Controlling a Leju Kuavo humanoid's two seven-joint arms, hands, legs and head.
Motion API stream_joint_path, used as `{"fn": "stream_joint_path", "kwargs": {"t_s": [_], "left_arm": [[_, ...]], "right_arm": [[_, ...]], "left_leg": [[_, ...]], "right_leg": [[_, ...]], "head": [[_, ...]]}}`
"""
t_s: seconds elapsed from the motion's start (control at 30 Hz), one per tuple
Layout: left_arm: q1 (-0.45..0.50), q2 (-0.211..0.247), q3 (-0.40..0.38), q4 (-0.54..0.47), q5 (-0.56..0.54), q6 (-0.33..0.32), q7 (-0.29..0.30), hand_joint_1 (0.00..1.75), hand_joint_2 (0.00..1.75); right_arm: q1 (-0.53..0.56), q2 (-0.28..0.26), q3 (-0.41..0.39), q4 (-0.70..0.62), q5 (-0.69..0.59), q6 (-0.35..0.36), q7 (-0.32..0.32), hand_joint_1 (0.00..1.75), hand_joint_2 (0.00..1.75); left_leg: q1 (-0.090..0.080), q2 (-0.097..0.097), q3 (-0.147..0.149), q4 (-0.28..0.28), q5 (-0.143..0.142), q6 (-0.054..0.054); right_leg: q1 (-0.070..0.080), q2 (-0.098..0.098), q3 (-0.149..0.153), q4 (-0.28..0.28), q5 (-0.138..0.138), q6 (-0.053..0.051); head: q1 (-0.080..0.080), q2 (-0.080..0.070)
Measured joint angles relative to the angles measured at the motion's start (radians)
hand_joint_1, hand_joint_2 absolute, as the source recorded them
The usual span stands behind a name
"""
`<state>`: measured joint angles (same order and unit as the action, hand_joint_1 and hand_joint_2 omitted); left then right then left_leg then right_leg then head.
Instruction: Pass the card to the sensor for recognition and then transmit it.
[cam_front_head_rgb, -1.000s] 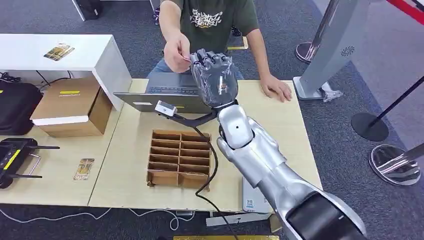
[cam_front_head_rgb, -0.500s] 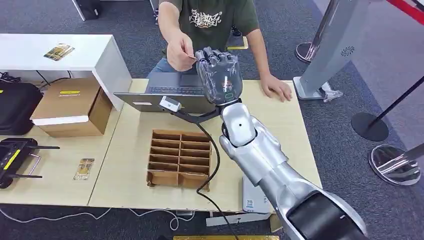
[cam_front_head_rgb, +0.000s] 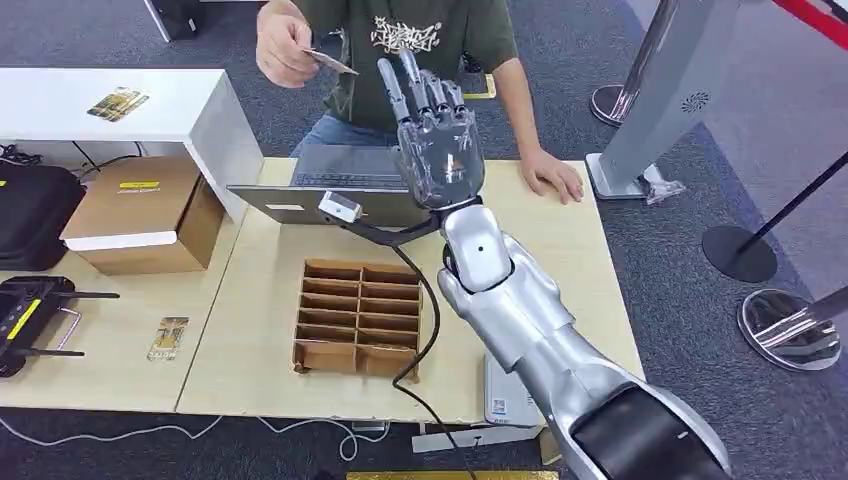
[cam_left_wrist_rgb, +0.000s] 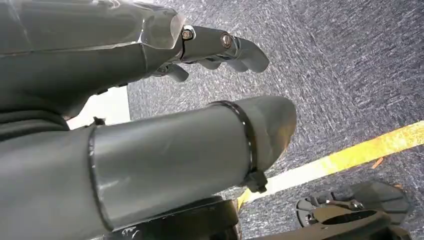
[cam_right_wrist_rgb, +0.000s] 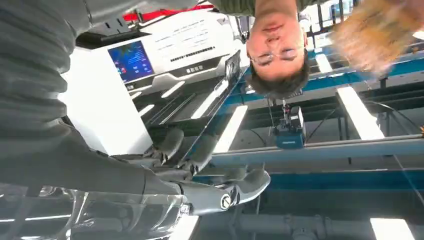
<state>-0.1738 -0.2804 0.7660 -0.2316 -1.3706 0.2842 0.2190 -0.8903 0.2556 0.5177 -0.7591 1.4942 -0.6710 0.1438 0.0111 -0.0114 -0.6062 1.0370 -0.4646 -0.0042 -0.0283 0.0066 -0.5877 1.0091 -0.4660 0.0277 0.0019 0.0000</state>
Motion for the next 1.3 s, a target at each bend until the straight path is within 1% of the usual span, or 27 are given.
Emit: {"fn": "stream_joint_path", "kwargs": {"t_s": [0.33, 0.43, 0.53, 0.7, 1.0, 1.1, 1.3], "left_arm": [[0.000, 0.000, -0.002, 0.000, 0.012, 0.000, 0.003, 0.00, 0.00], [0.000, 0.001, -0.006, 0.000, 0.020, 0.000, 0.003, 0.00, 0.00], [0.000, 0.003, -0.008, 0.000, 0.029, 0.000, 0.003, 0.00, 0.00], [0.001, 0.006, -0.009, 0.000, 0.045, 0.004, 0.005, 0.00, 0.00], [0.008, 0.015, -0.018, 0.000, 0.054, 0.012, 0.006, 0.00, 0.00], [0.014, 0.017, -0.026, 0.000, 0.059, 0.019, 0.006, 0.00, 0.00], [0.017, 0.022, -0.038, 0.000, 0.060, 0.021, 0.006, 0.00, 0.00]], "right_arm": [[0.000, 0.001, -0.001, 0.000, 0.000, 0.000, 0.001, 0.00, 1.75], [0.000, 0.001, 0.000, 0.000, 0.000, 0.001, 0.023, 0.00, 1.75], [0.000, 0.001, 0.001, 0.000, 0.000, 0.001, 0.031, 0.00, 1.75], [0.016, 0.001, -0.016, -0.021, 0.000, 0.005, 0.005, 0.00, 1.75], [0.065, 0.001, -0.060, -0.120, 0.000, 0.018, -0.020, 0.00, 1.75], [0.087, 0.001, -0.068, -0.180, -0.001, 0.034, -0.027, 0.00, 1.75], [0.137, -0.003, -0.070, -0.304, -0.002, 0.042, -0.030, 0.00, 1.75]], "left_leg": [[0.000, 0.000, 0.000, 0.000, 0.000, 0.000], [0.000, 0.000, 0.000, 0.000, 0.000, 0.000], [0.000, 0.000, 0.000, 0.000, 0.000, 0.000], [0.000, 0.000, 0.000, 0.000, 0.000, 0.000], [0.000, 0.000, 0.000, 0.000, 0.000, 0.000], [0.000, 0.000, 0.000, 0.000, 0.000, 0.000], [0.000, 0.000, 0.000, 0.000, 0.000, 0.000]], "right_leg": [[0.000, 0.000, 0.000, 0.000, 0.000, 0.000], [0.000, 0.000, 0.000, 0.000, 0.000, 0.000], [0.000, 0.000, 0.000, 0.000, 0.000, 0.000], [0.000, 0.000, 0.000, 0.000, 0.000, 0.000], [0.000, 0.000, 0.000, 0.000, 0.000, 0.000], [0.000, 0.000, 0.000, 0.000, 0.000, 0.000], [0.000, 0.000, 0.000, 0.000, 0.000, 0.000]], "head": [[0.000, 0.000], [0.000, 0.000], [0.000, 0.000], [0.000, 0.000], [0.000, 0.000], [0.000, 0.000], [0.000, 0.000]]}}
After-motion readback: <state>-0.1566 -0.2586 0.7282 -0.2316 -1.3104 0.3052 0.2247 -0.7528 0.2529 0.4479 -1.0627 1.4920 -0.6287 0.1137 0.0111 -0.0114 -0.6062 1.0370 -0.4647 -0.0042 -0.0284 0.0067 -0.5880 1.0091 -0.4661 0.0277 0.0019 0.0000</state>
